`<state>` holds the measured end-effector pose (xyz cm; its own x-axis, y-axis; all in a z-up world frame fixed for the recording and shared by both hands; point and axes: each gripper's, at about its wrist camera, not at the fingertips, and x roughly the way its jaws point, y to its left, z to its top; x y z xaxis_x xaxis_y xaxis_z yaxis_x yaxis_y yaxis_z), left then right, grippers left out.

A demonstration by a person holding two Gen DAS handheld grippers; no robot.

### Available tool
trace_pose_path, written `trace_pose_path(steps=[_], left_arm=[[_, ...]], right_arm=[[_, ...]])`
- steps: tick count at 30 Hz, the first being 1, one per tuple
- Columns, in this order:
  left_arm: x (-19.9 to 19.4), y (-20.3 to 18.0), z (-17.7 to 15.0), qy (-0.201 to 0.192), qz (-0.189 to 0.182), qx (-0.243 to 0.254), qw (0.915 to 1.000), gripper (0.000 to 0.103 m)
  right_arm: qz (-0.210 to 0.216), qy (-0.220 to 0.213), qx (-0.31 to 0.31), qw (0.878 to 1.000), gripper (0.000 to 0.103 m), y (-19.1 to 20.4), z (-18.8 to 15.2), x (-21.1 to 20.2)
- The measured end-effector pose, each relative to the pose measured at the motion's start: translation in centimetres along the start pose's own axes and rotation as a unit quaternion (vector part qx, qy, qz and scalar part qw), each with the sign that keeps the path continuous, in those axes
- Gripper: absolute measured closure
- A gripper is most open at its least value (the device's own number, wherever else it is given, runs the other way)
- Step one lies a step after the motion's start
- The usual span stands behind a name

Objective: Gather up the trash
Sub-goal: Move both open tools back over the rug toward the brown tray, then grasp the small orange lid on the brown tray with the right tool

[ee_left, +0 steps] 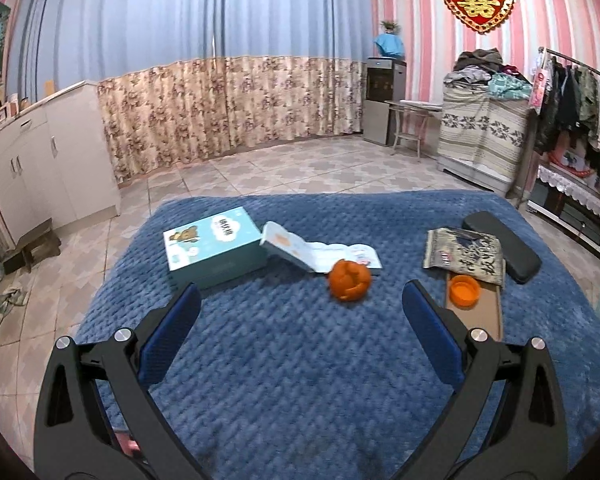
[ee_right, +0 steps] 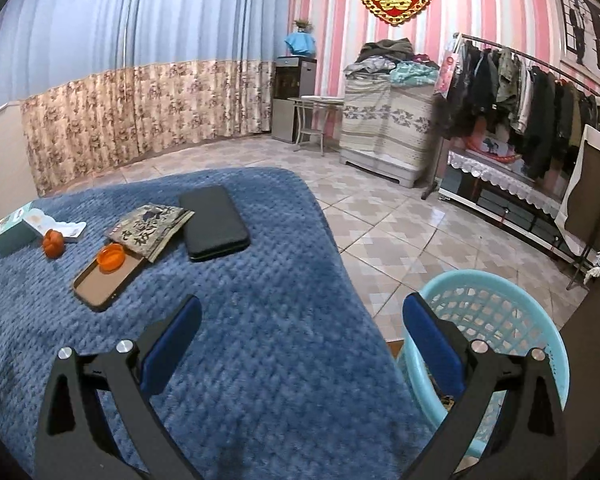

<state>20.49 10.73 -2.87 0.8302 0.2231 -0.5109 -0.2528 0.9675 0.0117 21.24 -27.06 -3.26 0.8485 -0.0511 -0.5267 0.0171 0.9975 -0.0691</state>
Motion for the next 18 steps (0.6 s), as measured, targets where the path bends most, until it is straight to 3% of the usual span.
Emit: trace_pose_path(steps=[13, 18], left_arm=[[1.3, 1.5, -0.8, 0.014, 0.009, -0.007, 0.9998, 0.006], [2.1, 1.4, -1.4, 0.019, 0.012, 0.004, 0.9997, 0.006]], right_arm=[[0.023, 0.010, -0.026, 0.999, 0.005, 3.0, 0.3, 1.9], [0.062, 0.024, -0.047, 0.997, 0.005, 6.4, 0.6, 4.2]])
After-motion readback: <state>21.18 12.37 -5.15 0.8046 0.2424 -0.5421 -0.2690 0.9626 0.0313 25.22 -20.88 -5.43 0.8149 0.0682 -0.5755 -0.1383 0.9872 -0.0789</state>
